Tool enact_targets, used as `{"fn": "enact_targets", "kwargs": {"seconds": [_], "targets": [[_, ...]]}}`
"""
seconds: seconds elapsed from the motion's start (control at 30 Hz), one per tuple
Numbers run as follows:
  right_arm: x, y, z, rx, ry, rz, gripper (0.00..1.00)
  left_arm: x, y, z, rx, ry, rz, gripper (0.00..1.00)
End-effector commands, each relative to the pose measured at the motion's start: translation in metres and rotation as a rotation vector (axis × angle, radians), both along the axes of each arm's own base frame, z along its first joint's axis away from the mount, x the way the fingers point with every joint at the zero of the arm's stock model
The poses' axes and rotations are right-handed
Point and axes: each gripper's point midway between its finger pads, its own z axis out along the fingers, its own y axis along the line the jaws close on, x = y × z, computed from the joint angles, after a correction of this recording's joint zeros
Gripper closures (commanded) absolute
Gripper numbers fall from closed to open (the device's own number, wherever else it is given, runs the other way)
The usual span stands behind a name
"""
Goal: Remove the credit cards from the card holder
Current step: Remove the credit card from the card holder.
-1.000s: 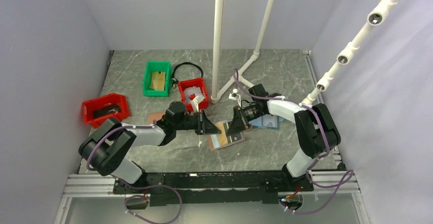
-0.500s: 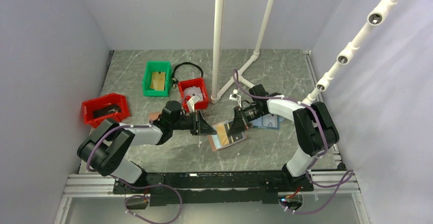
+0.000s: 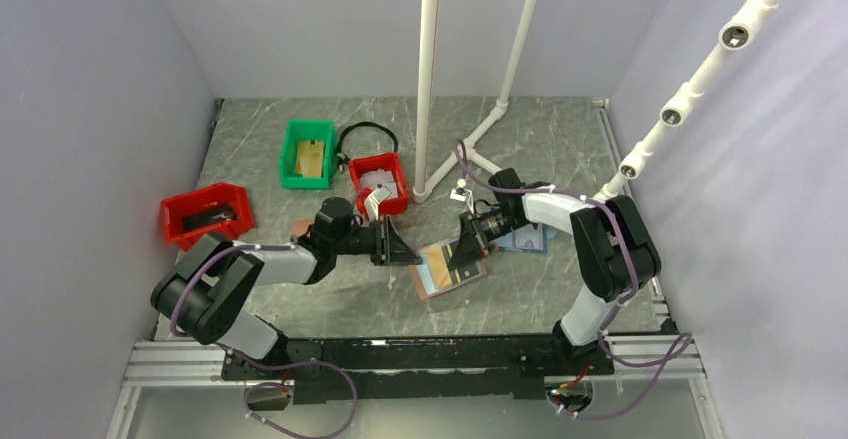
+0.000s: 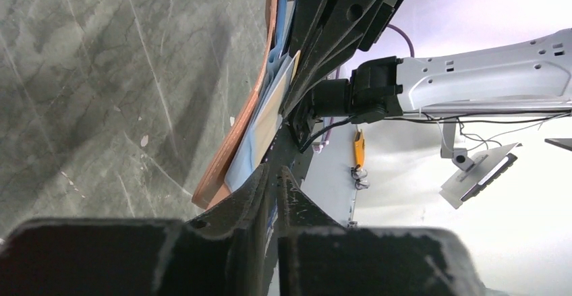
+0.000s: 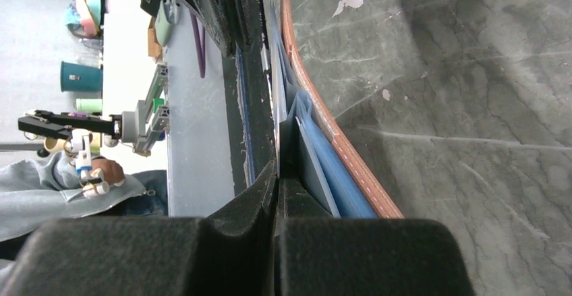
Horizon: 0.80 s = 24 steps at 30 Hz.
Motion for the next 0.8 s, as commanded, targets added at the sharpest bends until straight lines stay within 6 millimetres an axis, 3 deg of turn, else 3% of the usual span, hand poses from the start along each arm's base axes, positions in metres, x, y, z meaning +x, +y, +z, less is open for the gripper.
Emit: {"fn": "enact_targets", "kwargs": {"seconds": [0.0,0.17,0.5,0.57,0.7,0.77], "targets": [[0.003,0.004,0.012,0.06,-0.033,0.022,1.0,0.002,-0.002,0.01,-0.026,-0.038,-0.017,0.81],[0.001,0.006,0.02,0.097,-0.019,0.028,1.0,0.002,-0.005,0.006,-0.009,-0.022,-0.026,0.71],[0.0,0.008,0.022,0.116,0.012,0.033,1.0,0.001,-0.028,0.01,-0.048,-0.024,-0.083,0.67],[0.001,0.007,0.021,0.109,0.01,0.031,1.0,0.001,-0.029,0.01,-0.057,-0.022,-0.087,0.73],[0.002,0.006,0.018,0.093,0.009,0.024,1.0,-0.002,-0.029,0.008,-0.071,-0.003,-0.104,0.94],[0.001,0.006,0.017,0.094,0.005,0.026,1.0,-0.004,-0.027,0.005,-0.076,0.009,-0.105,0.97]]}}
